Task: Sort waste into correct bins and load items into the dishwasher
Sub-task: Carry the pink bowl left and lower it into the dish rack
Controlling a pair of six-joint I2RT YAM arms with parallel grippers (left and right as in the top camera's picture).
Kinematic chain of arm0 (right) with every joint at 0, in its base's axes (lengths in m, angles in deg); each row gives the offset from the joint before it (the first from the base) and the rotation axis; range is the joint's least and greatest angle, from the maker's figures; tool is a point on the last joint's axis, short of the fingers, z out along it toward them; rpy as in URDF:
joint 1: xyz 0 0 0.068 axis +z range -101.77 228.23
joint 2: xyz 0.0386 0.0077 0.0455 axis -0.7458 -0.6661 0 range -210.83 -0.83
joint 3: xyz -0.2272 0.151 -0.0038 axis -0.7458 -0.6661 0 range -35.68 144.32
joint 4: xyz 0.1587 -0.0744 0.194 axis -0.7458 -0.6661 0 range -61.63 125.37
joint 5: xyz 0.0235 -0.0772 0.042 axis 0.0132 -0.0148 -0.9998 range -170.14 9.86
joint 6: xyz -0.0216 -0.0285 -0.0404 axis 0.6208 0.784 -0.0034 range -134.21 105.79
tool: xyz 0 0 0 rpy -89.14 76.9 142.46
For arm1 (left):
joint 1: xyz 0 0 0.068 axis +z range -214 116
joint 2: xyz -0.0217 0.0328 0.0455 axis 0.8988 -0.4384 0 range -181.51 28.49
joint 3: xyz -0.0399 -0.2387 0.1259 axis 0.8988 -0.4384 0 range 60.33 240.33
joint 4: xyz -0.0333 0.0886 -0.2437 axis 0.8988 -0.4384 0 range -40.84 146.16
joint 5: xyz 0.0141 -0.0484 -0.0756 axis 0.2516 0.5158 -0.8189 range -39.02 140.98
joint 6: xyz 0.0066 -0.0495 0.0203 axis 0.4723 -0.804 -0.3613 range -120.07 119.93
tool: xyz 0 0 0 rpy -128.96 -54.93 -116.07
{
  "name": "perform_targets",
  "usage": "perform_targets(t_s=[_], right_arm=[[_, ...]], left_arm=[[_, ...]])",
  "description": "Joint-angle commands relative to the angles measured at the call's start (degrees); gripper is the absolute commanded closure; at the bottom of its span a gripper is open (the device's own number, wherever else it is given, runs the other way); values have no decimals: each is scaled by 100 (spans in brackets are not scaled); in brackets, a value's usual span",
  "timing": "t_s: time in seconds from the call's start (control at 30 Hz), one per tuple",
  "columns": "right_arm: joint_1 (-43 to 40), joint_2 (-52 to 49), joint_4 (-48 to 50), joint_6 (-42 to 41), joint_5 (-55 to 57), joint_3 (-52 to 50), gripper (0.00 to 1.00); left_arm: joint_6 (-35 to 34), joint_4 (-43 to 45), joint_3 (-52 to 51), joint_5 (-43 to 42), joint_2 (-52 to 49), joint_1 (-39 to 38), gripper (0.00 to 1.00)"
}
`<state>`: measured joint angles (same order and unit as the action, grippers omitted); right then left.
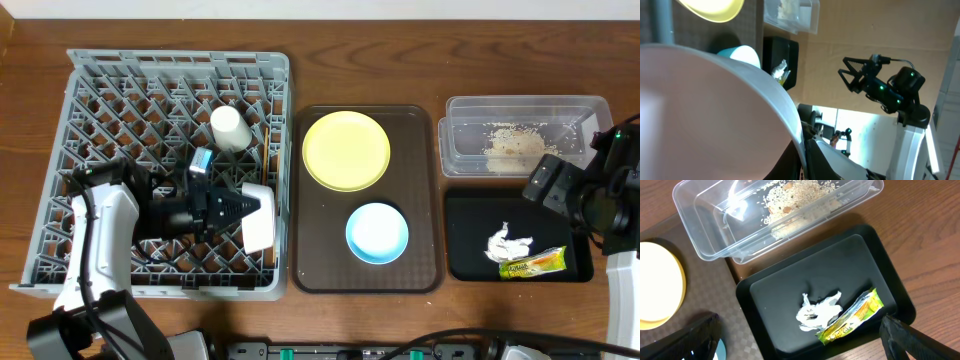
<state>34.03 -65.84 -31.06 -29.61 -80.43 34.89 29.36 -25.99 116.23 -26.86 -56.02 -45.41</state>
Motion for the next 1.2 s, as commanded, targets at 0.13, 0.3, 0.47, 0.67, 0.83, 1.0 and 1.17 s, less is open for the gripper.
perform_targets(t_s=[0.13,0.3,0.47,0.67,0.83,1.0,1.17], right_arm=[[-46,20,-9,2,2,68,1],[-46,20,-9,2,4,68,1],[-46,20,-9,2,2,68,1],[-46,20,-9,2,4,68,1],[-46,20,-9,2,4,68,1],[-46,20,-9,2,4,68,1],[-46,20,-9,2,4,68,1]], left_arm=[[227,240,-310,-98,-466,74,92],[227,240,-313,-278,-824,74,92],[225,387,-313,59,-949,210,92],[221,452,-313,1023,-960,868,91],[221,525,-310,1377,-957,1569,63],[177,660,-293,1764,-957,2068,44],[-332,662,-15,1781,-931,2280,34]])
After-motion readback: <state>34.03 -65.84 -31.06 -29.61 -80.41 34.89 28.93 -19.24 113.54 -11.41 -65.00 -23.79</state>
